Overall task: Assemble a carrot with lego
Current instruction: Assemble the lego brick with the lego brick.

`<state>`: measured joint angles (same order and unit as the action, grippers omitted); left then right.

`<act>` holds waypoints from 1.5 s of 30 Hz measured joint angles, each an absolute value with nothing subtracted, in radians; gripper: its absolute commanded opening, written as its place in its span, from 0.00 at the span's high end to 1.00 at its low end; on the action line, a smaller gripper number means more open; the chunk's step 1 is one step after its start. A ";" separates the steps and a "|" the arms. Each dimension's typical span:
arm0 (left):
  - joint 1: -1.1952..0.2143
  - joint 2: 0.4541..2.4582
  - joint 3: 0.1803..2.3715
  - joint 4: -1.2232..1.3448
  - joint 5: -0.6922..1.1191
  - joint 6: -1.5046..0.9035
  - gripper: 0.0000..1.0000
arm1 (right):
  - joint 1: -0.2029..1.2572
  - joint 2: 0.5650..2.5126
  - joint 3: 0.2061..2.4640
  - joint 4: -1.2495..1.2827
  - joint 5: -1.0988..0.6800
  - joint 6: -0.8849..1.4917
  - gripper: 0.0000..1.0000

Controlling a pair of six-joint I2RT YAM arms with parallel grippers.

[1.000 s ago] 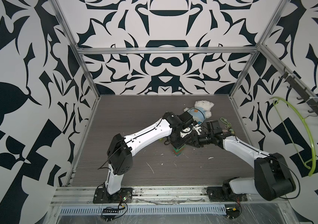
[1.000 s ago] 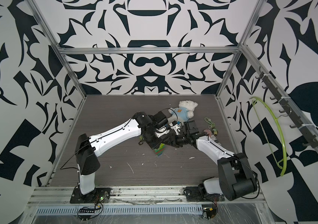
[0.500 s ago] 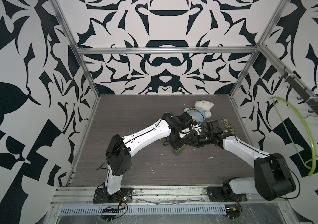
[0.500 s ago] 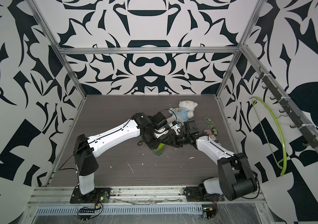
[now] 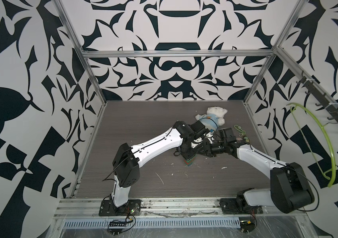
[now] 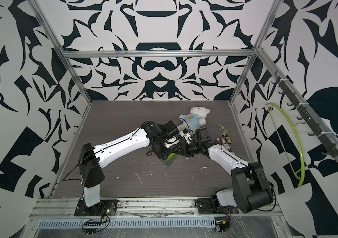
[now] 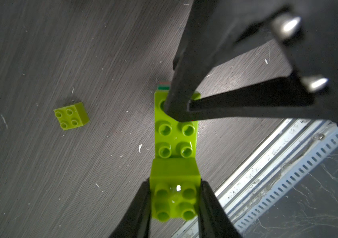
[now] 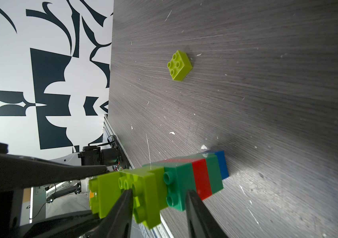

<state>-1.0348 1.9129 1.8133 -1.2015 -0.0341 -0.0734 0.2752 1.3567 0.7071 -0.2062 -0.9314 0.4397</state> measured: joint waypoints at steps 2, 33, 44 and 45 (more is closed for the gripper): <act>-1.035 1.912 1.811 -1.202 -0.034 -0.079 0.80 | 0.276 1.357 0.707 -0.207 -0.932 0.438 0.54; -1.055 1.898 1.784 -1.192 -0.075 -0.083 0.86 | 0.281 1.356 0.707 -0.212 -0.931 0.423 0.55; -1.056 1.927 1.823 -1.228 -0.076 -0.075 0.89 | 0.282 1.354 0.707 -0.212 -0.930 0.419 0.56; -1.058 1.927 1.823 -1.228 -0.080 -0.073 0.89 | 0.282 1.354 0.707 -0.212 -0.930 0.419 0.56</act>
<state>-1.0580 1.9270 1.8229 -1.2278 -0.0803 -0.0731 0.2821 1.3537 0.7071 -0.2123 -0.9302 0.4191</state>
